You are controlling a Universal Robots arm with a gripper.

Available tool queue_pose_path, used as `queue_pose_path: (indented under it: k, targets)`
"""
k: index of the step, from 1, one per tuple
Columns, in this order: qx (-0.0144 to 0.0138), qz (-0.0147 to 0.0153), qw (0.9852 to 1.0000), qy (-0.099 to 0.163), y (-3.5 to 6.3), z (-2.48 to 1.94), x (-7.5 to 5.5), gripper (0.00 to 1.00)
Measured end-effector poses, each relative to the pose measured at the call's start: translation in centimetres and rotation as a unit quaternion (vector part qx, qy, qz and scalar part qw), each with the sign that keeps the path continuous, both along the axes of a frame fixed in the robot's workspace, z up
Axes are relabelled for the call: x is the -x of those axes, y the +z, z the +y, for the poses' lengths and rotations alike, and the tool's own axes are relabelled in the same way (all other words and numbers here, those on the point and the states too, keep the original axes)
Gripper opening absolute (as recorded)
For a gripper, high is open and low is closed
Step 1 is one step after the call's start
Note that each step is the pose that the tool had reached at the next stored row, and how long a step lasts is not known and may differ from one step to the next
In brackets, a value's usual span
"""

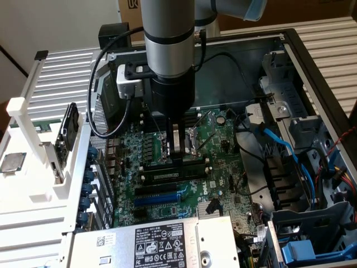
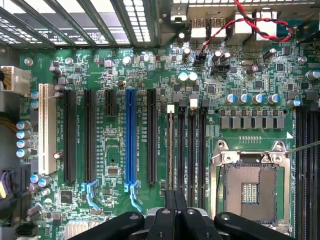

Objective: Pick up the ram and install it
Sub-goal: 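Press down the ram until it locks into place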

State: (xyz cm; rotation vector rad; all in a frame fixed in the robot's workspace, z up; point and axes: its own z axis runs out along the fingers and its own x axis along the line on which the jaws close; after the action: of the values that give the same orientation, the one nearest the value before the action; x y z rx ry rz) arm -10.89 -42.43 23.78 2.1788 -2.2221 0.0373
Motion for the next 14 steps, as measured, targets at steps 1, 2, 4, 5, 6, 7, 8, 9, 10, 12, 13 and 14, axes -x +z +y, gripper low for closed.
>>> queue_pose_path:
  k: [1, 2, 4, 5, 6, 7, 8, 9, 10, 12, 13, 14]
  targets:
    - [0.0, 0.0, 1.0, 0.0, 0.22, 0.0, 0.01, 0.1]
    - [0.0001, 0.0001, 1.0, 0.0, 0.41, 0.0, 0.01, 0.1]
    - [0.0001, 0.0001, 1.0, 0.0, 0.73, 0.0, 0.02, 0.1]
    - [0.0002, 0.0001, 1.0, 0.0, 0.87, 0.0, 0.02, 0.1]
    - [0.0001, 0.0001, 1.0, 0.0, 0.98, 0.0, 0.02, 0.1]
    - [0.0002, 0.0001, 1.0, 0.0, 1.06, 0.0, 0.02, 0.1]
    - [0.0002, 0.0001, 1.0, 0.0, 1.13, -0.01, 0.03, 0.1]
    - [0.0, 0.0, 1.0, 0.0, 1.14, 0.0, 0.03, 0.1]
    - [0.0, 0.0, 1.0, 0.0, 1.14, 0.0, 0.03, 0.1]
    - [0.0001, 0.0, 1.0, 0.0, 1.15, 0.0, 0.02, 0.1]
    - [0.0001, 0.0001, 1.0, 0.0, 1.15, 0.0, 0.02, 0.1]
    - [0.0001, 0.0001, 1.0, 0.0, 1.15, 0.0, 0.03, 0.1]
